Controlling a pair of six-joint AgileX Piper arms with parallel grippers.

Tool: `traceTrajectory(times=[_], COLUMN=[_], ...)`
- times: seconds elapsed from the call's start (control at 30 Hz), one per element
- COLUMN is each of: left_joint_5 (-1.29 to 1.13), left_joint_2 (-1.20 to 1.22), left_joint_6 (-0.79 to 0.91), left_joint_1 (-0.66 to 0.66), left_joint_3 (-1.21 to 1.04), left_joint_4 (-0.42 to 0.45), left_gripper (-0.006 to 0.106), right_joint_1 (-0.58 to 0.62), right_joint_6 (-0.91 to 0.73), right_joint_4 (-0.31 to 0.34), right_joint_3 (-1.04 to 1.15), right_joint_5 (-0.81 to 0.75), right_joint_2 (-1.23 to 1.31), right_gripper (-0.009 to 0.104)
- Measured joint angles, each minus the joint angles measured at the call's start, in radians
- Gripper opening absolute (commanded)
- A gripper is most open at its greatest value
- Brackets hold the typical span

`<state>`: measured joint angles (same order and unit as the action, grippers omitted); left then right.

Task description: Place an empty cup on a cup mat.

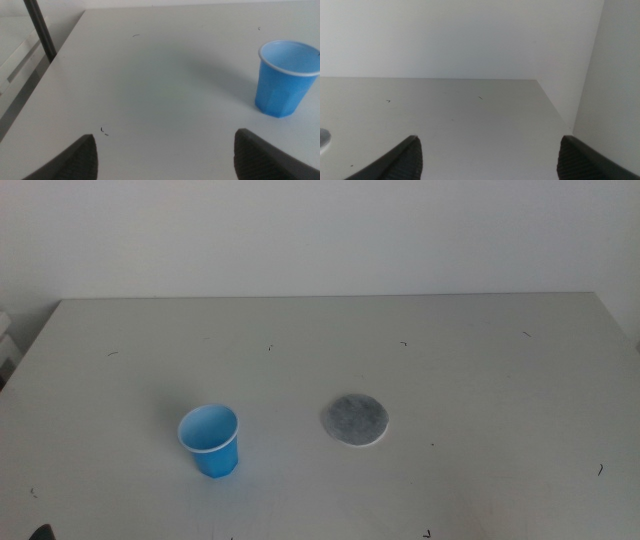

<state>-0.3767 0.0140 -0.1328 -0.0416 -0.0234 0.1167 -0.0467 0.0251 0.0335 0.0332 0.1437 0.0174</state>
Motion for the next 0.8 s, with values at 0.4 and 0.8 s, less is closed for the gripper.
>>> traceTrajectory(times=[0.4,0.8], left_joint_5=[-0.089,-0.504], left_joint_2=[-0.24,-0.721], left_joint_6=[-0.012,-0.012], left_joint_1=[0.0,0.0], left_joint_3=[0.319,0.927], left_joint_4=[-0.011,-0.019], left_gripper=[0.105,0.105], right_joint_1=[0.0,0.0], right_joint_6=[0.0,0.0], right_joint_4=[0.0,0.0], right_joint_3=[0.0,0.0], right_joint_5=[0.0,0.0], right_joint_2=[0.0,0.0], right_gripper=[0.094,0.094])
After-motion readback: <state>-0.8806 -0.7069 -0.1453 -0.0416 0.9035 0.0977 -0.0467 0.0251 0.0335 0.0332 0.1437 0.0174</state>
